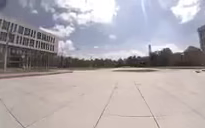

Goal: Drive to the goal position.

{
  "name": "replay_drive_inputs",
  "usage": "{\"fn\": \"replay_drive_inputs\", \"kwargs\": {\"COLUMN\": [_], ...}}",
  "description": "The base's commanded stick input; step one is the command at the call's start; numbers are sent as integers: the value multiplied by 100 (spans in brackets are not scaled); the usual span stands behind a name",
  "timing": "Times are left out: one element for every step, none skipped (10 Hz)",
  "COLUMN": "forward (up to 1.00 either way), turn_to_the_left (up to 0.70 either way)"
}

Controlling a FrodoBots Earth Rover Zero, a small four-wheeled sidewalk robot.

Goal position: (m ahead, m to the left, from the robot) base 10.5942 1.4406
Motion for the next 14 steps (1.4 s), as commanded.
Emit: {"fn": "replay_drive_inputs", "kwargs": {"forward": [70,70,70,70,70,70,70,70,70,70,70,70,70,70], "turn_to_the_left": [0,0,0,0,0,0,0,0,0,0,0,0,0,0]}}
